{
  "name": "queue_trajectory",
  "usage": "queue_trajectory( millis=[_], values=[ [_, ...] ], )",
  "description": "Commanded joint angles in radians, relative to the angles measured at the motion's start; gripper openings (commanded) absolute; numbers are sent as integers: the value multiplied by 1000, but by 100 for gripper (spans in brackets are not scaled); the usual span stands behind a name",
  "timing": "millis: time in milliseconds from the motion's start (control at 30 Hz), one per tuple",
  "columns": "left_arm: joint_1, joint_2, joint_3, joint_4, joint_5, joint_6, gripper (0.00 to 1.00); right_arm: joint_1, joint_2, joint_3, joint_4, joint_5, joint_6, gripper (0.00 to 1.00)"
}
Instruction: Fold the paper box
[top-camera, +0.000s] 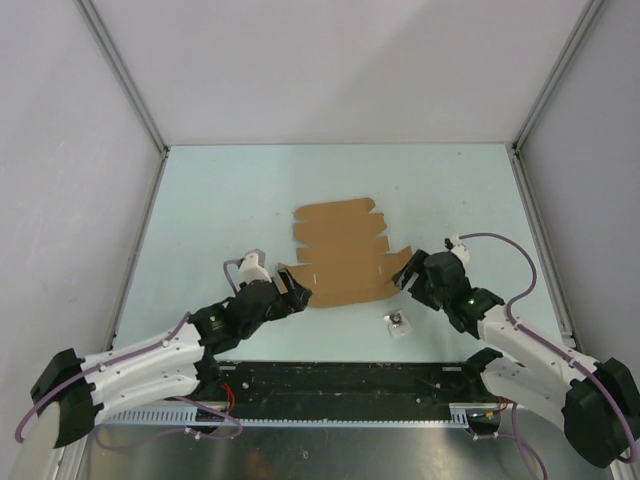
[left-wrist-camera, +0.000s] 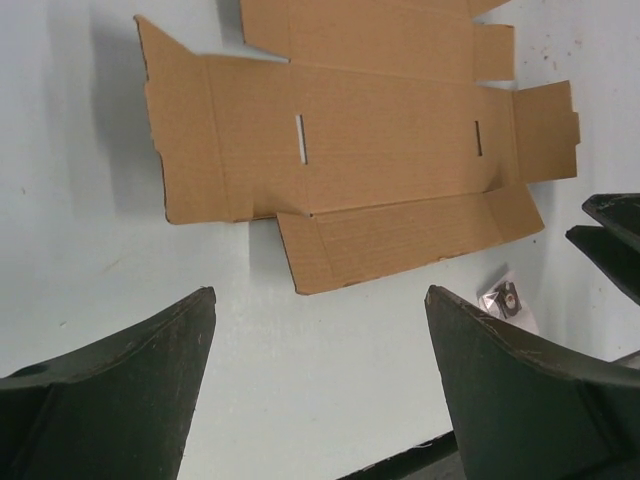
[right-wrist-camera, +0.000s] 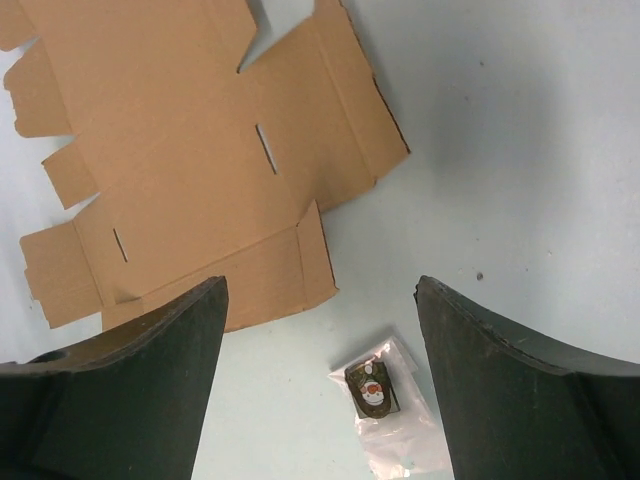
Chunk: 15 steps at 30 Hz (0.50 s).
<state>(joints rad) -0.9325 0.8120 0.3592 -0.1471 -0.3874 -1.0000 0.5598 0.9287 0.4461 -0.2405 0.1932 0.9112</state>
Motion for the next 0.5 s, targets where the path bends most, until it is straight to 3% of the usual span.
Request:
queue_trajectory(
  millis=[0, 267, 467],
  values=[
    [-29, 9, 14, -5, -64, -84, 90, 5, -1, -20, 58, -12, 51, 80],
    [-31, -37, -5, -14, -68, -84, 90, -17, 13, -11, 67, 23, -50, 77],
    [-31, -39, -17, -14, -64, -78, 90, -161, 64, 55, 64, -96, -242, 81]
  ],
)
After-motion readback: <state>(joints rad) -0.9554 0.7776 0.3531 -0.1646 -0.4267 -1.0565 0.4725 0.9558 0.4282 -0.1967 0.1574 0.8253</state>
